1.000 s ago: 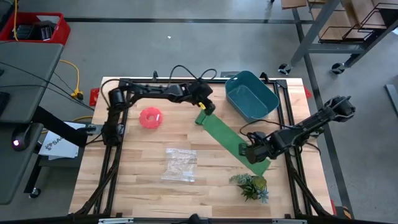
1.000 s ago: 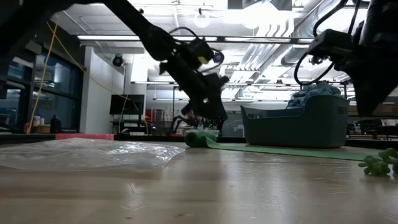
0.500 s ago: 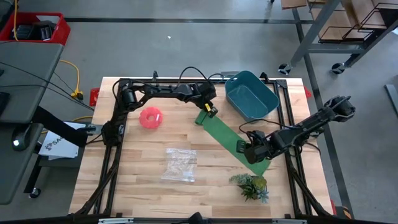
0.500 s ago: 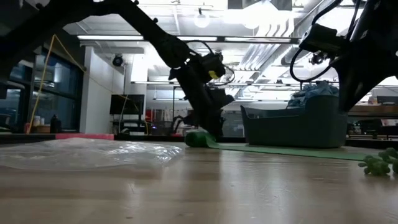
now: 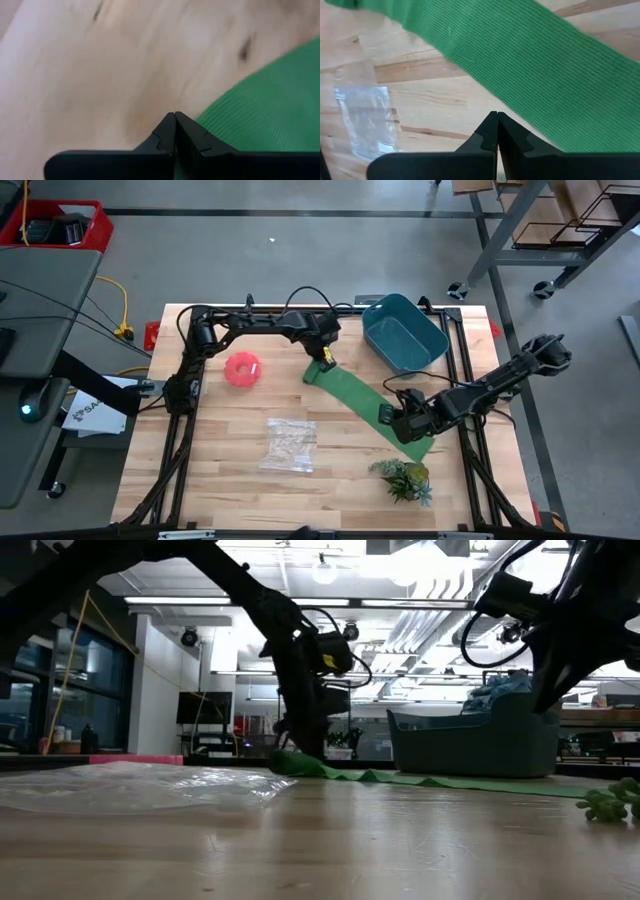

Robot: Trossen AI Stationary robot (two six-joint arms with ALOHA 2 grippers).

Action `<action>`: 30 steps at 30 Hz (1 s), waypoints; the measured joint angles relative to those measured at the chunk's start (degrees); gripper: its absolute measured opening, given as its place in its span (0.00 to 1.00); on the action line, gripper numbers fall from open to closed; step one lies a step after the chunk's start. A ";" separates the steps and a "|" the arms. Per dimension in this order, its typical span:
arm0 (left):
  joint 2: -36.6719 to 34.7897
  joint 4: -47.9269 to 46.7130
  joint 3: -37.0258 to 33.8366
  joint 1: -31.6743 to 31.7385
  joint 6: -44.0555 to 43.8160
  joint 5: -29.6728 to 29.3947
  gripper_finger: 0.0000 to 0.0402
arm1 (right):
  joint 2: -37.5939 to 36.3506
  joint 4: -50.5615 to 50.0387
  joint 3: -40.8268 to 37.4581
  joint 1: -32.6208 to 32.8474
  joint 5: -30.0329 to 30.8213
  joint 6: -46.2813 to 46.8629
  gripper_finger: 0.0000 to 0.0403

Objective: Roll bandage
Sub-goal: Roll the green bandage

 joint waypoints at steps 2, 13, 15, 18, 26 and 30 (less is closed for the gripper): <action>-0.66 -3.35 0.00 -0.03 2.71 -0.01 0.00 | 0.00 0.54 0.02 0.00 0.31 0.00 0.00; -3.94 -16.32 -0.35 -0.60 8.82 0.36 0.00 | 0.00 1.16 0.00 -0.37 -2.58 -2.77 0.00; -4.39 -17.75 -1.32 -0.89 8.84 0.46 0.00 | 0.42 0.97 -0.03 -1.26 -4.60 -4.00 0.00; -6.16 -18.21 -3.75 -1.22 9.67 0.64 0.00 | 1.76 0.74 -0.05 -3.18 -7.05 -5.94 0.00; -14.98 -13.61 -9.81 0.33 8.31 0.70 0.00 | 2.89 1.04 -0.05 -12.03 -13.53 -22.47 0.00; -17.48 -11.61 -10.34 1.22 8.27 0.71 0.00 | 2.89 -2.48 -0.05 -13.34 -20.75 -28.50 0.00</action>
